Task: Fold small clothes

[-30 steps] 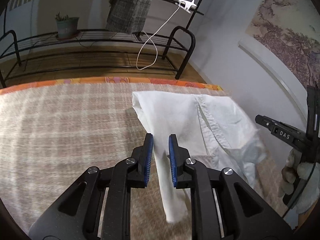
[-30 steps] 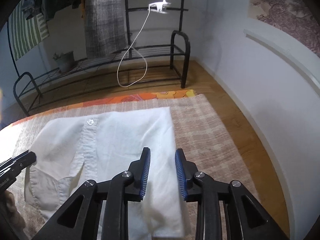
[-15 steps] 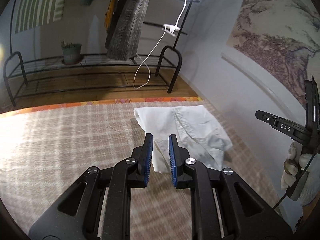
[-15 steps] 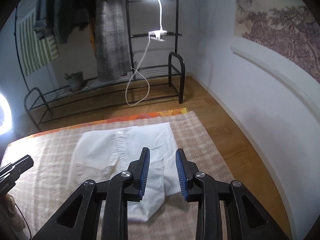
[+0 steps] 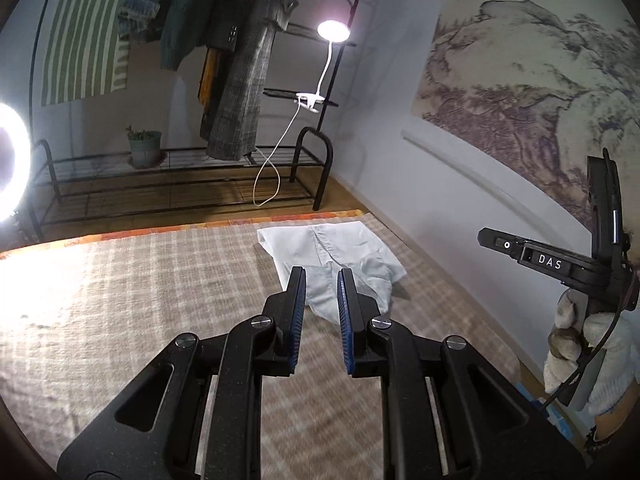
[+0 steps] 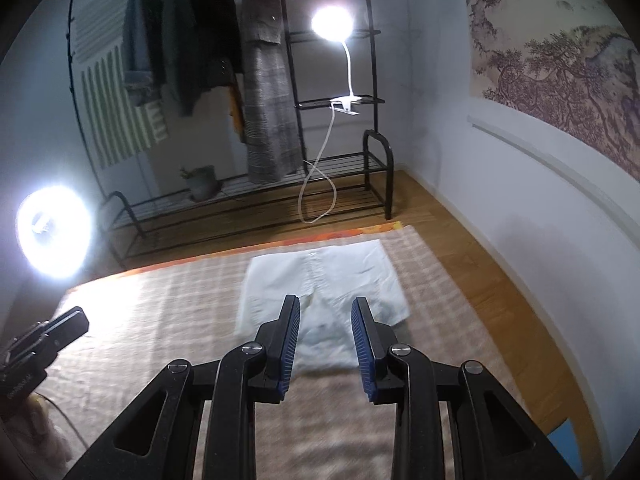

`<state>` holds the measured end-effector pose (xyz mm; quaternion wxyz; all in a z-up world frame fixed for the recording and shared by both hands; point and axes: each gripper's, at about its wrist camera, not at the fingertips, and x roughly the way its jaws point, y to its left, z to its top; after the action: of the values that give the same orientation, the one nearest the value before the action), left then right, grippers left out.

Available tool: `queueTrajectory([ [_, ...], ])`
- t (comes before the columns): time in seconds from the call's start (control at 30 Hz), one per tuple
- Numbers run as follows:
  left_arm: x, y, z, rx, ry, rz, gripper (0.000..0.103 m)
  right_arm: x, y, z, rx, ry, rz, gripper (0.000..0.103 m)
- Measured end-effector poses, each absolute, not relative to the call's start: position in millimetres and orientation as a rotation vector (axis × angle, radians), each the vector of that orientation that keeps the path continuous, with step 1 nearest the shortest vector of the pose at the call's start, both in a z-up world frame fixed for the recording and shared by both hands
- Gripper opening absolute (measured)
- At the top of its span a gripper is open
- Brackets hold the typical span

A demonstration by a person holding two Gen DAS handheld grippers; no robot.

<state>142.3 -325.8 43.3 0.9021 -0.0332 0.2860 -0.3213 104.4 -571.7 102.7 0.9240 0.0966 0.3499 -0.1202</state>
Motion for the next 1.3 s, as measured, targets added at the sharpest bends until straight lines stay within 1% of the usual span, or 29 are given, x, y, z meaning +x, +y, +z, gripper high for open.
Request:
queueTrajectory([
  [0.3, 73, -286, 54, -0.026, 0.541, -0.701, 0.014, 42, -528, 118, 0.221, 0.685, -0.245, 0.027],
  [0.37, 61, -276, 52, -0.027, 0.538, -0.706, 0.016, 32, -519, 117, 0.214, 0.681, -0.248, 0.027],
  [0.63, 33, -246, 36, -0.006, 0.531, -0.715, 0.017, 4, -490, 98, 0.255, 0.665, -0.262, 0.028],
  [0.7, 28, -242, 30, 0.005, 0.53, -0.713, 0.017, -1, -485, 90, 0.268, 0.665, -0.276, 0.033],
  [0.73, 28, -241, 27, 0.014, 0.526, -0.712, 0.017, -3, -482, 86, 0.276, 0.664, -0.282, 0.039],
  [0.77, 25, -240, 24, 0.028, 0.52, -0.707, 0.017, -5, -479, 82, 0.29, 0.66, -0.287, 0.043],
  [0.83, 23, -239, 17, 0.04, 0.518, -0.708, 0.019, -9, -473, 74, 0.303, 0.66, -0.296, 0.043],
  [0.87, 23, -237, 12, 0.041, 0.522, -0.71, 0.021, -9, -471, 72, 0.302, 0.661, -0.299, 0.043],
  [0.93, 24, -234, 5, 0.036, 0.527, -0.712, 0.037, -8, -464, 68, 0.281, 0.664, -0.309, 0.043],
  [1.0, 24, -233, -3, 0.043, 0.532, -0.711, 0.039, -7, -456, 65, 0.242, 0.66, -0.329, 0.043],
  [1.03, 25, -233, -5, 0.052, 0.536, -0.711, 0.039, -6, -454, 64, 0.23, 0.658, -0.338, 0.048],
  [1.07, 26, -233, -8, 0.059, 0.54, -0.709, 0.042, -6, -451, 62, 0.224, 0.654, -0.345, 0.061],
  [1.1, 27, -231, -9, 0.058, 0.543, -0.707, 0.045, -7, -450, 62, 0.225, 0.647, -0.344, 0.066],
  [1.13, 27, -231, -9, 0.053, 0.543, -0.706, 0.054, -7, -449, 62, 0.23, 0.638, -0.345, 0.07],
  [1.17, 27, -229, -10, 0.045, 0.538, -0.702, 0.064, -8, -447, 62, 0.233, 0.631, -0.349, 0.071],
  [1.2, 27, -229, -10, 0.043, 0.533, -0.698, 0.068, -7, -446, 62, 0.229, 0.628, -0.351, 0.071],
  [1.23, 27, -228, -10, 0.045, 0.525, -0.694, 0.074, -7, -444, 63, 0.22, 0.623, -0.356, 0.075],
  [1.27, 26, -227, -9, 0.05, 0.515, -0.684, 0.08, -6, -442, 64, 0.207, 0.617, -0.365, 0.083],
  [1.3, 26, -227, -10, 0.057, 0.507, -0.676, 0.083, -6, -440, 64, 0.193, 0.608, -0.38, 0.086],
])
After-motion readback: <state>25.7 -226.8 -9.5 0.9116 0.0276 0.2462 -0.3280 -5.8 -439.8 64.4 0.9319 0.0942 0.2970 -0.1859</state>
